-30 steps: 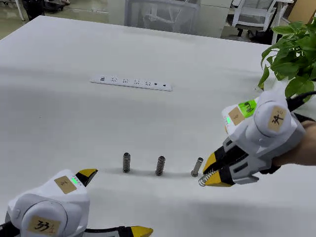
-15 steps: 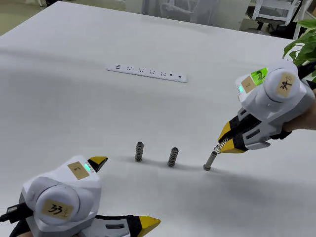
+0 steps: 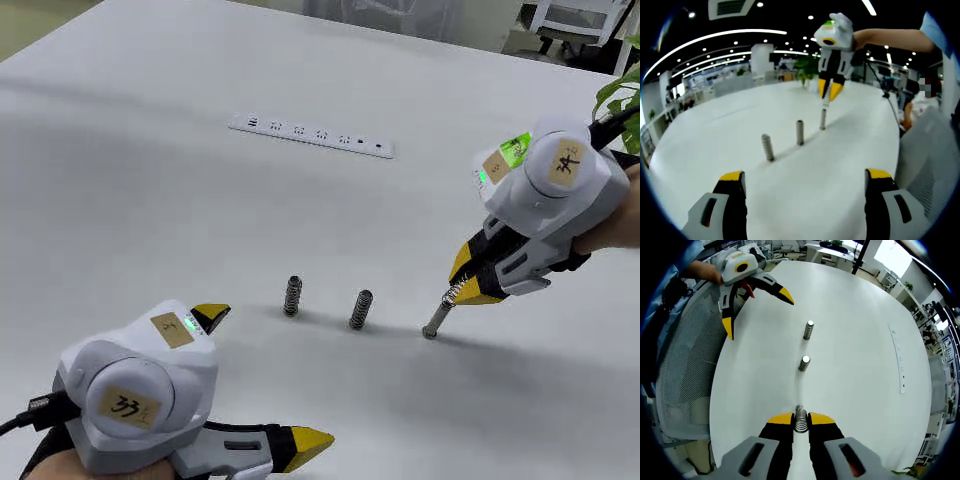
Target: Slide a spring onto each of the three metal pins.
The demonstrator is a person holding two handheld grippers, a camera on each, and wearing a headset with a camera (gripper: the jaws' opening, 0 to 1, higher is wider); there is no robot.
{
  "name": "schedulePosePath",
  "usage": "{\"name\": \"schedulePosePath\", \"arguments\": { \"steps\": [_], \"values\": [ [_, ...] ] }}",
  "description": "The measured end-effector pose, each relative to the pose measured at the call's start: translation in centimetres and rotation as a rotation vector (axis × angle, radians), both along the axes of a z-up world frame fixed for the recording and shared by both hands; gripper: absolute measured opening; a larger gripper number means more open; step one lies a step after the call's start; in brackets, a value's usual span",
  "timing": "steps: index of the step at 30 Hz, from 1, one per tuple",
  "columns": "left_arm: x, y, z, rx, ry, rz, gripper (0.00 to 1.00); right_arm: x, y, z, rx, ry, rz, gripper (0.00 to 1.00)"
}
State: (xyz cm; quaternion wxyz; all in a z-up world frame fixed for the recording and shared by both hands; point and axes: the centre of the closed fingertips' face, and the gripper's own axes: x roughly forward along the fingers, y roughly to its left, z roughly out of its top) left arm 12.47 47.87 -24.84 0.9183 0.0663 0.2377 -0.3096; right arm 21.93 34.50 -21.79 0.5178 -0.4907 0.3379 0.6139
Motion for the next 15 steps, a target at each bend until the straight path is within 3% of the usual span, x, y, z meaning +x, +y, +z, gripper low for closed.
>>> {"name": "schedulePosePath", "arguments": {
  "steps": [15],
  "values": [
    [-0.07, -0.16, -0.09, -0.005, 0.011, -0.006, 1.0, 0.06, 0.06, -0.24, -0.016, 0.004, 0.01, 0.12]
  ]
}}
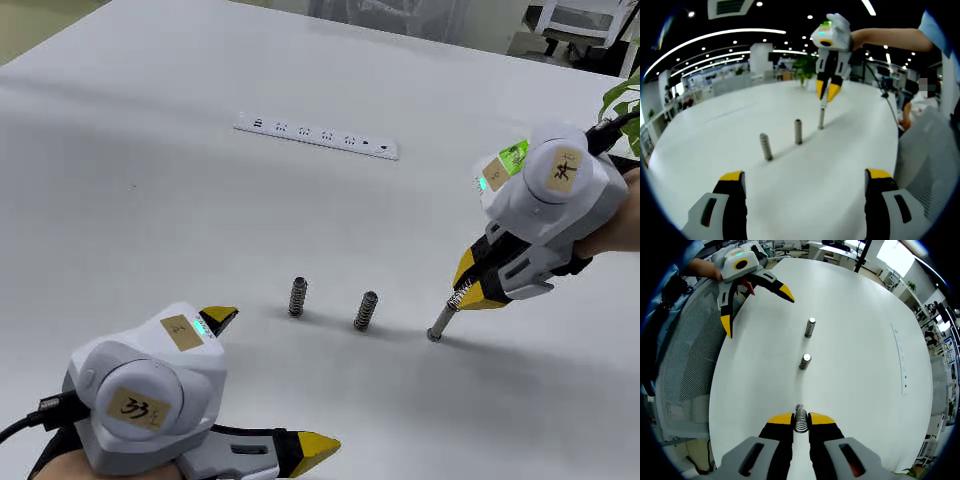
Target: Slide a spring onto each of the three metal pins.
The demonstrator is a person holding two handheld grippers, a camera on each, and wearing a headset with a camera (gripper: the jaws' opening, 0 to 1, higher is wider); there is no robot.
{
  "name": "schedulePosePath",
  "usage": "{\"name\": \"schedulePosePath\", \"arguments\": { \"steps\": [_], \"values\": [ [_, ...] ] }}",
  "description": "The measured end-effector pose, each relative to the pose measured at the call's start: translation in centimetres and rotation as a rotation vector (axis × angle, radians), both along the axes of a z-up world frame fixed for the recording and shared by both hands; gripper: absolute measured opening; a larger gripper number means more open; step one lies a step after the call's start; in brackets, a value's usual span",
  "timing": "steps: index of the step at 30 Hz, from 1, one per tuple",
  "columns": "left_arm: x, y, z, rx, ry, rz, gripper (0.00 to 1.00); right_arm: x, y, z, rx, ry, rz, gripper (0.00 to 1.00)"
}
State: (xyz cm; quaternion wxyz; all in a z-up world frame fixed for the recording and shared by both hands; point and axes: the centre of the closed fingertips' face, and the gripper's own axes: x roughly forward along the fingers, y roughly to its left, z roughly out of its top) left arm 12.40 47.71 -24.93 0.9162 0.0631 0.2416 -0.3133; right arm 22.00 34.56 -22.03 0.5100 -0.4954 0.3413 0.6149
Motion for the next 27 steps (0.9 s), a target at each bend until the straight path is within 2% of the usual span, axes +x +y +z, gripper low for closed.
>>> {"name": "schedulePosePath", "arguments": {
  "steps": [14, 16, 27],
  "values": [
    [-0.27, -0.22, -0.13, -0.006, 0.011, -0.01, 1.0, 0.27, -0.16, -0.45, -0.024, 0.008, 0.015, 0.12],
    [-0.29, -0.25, -0.09, -0.006, 0.01, -0.011, 1.0, 0.44, -0.36, -0.64, -0.038, 0.001, 0.022, 0.12],
    [-0.34, -0.42, -0.14, -0.009, 0.015, -0.019, 1.0, 0.87, -0.43, -0.72, -0.045, -0.009, 0.026, 0.12]
  ]
}}
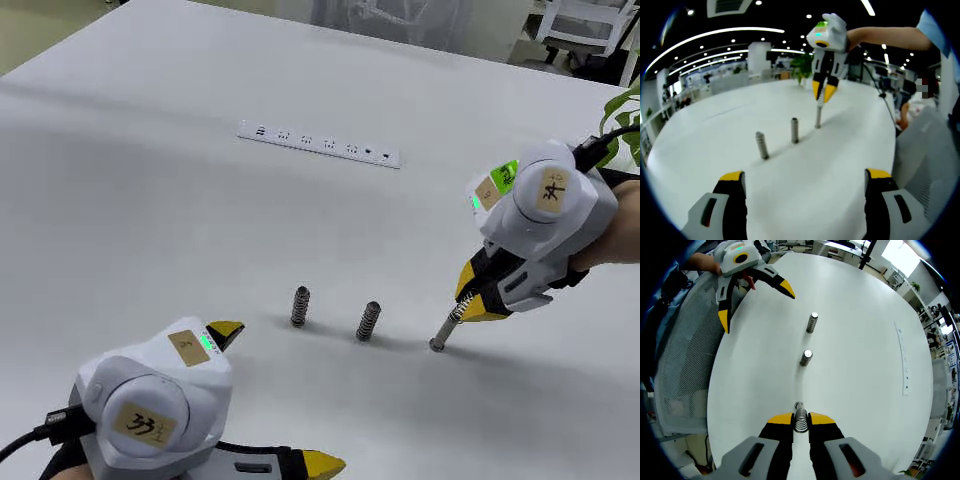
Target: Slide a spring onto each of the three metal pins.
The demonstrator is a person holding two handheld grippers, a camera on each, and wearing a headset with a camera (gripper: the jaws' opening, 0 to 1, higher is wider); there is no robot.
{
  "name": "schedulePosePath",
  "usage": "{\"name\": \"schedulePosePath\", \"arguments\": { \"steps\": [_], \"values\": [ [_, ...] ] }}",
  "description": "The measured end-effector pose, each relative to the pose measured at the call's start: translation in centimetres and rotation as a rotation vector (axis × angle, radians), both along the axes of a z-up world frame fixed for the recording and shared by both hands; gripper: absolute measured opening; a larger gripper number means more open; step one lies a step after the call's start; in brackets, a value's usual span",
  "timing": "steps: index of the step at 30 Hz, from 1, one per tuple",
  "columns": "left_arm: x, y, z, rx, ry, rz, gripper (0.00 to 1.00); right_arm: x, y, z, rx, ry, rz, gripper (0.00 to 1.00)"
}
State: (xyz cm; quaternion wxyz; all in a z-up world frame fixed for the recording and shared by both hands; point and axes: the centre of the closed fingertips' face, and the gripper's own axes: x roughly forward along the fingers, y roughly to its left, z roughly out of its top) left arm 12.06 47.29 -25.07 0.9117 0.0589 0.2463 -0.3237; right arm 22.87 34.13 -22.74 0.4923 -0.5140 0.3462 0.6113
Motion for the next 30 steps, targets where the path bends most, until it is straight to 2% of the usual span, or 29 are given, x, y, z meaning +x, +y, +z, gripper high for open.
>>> {"name": "schedulePosePath", "arguments": {
  "steps": [12, 21, 30],
  "values": [
    [0.1, 0.1, -0.1, -0.002, 0.005, 0.001, 1.0, -0.3, 0.2, -0.5, -0.011, 0.012, -0.003, 0.12],
    [0.0, 0.0, -0.3, 0.001, 0.009, -0.007, 1.0, -0.6, 0.7, -2.5, -0.056, 0.018, 0.019, 0.12],
    [0.0, 0.0, -0.3, -0.002, 0.005, -0.009, 1.0, -0.6, 0.5, -4.4, -0.065, 0.028, -0.004, 0.12]
  ]
}}
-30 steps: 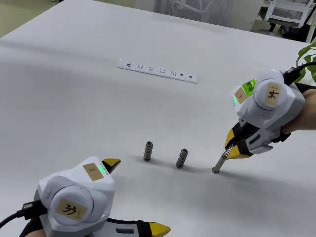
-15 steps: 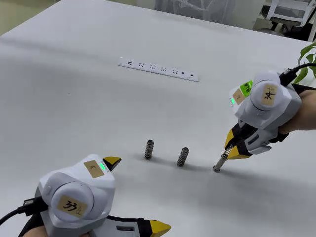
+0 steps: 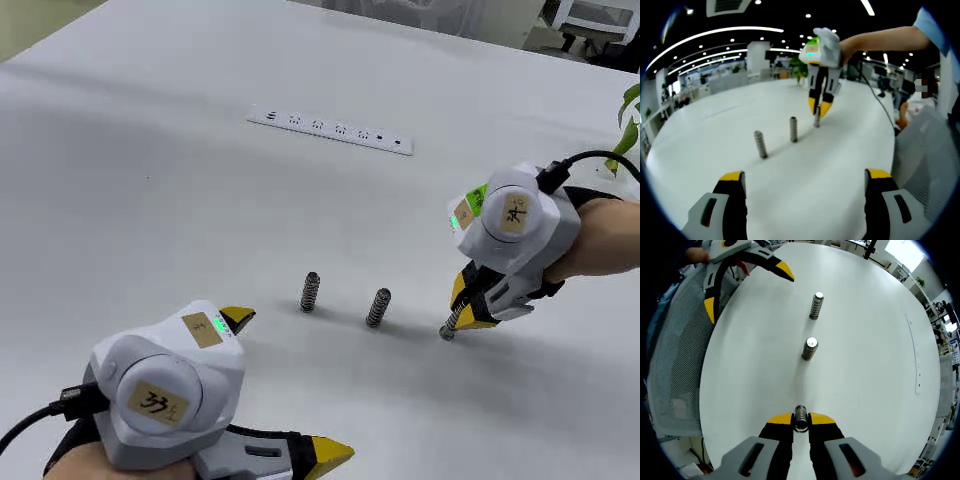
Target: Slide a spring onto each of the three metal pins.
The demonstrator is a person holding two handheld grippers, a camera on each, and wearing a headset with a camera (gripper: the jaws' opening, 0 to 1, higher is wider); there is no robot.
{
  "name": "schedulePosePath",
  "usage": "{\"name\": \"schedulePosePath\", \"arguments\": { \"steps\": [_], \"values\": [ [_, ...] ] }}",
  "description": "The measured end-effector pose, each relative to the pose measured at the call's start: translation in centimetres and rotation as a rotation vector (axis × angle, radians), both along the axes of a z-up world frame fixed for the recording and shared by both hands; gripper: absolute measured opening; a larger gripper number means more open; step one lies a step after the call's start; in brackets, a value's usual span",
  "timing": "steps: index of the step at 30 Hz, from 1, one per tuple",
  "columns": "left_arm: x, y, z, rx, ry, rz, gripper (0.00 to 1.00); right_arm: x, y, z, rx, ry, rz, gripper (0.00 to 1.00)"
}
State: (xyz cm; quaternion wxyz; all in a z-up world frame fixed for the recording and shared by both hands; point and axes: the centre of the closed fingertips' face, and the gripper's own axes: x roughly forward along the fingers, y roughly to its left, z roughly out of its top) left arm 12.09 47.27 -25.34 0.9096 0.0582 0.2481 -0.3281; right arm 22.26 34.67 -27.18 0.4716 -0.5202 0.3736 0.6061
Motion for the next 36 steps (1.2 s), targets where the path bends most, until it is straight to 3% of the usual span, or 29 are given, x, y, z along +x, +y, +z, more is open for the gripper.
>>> {"name": "schedulePosePath", "arguments": {
  "steps": [8, 36],
  "values": [
    [0.0, -0.1, 0.0, -0.003, 0.003, -0.001, 1.0, -0.2, -0.1, -1.1, 0.001, 0.024, -0.013, 0.12],
    [-0.1, -0.2, 0.0, -0.006, 0.003, -0.004, 1.0, -0.2, 0.5, -1.3, 0.024, 0.024, -0.028, 0.17]
  ]
}}
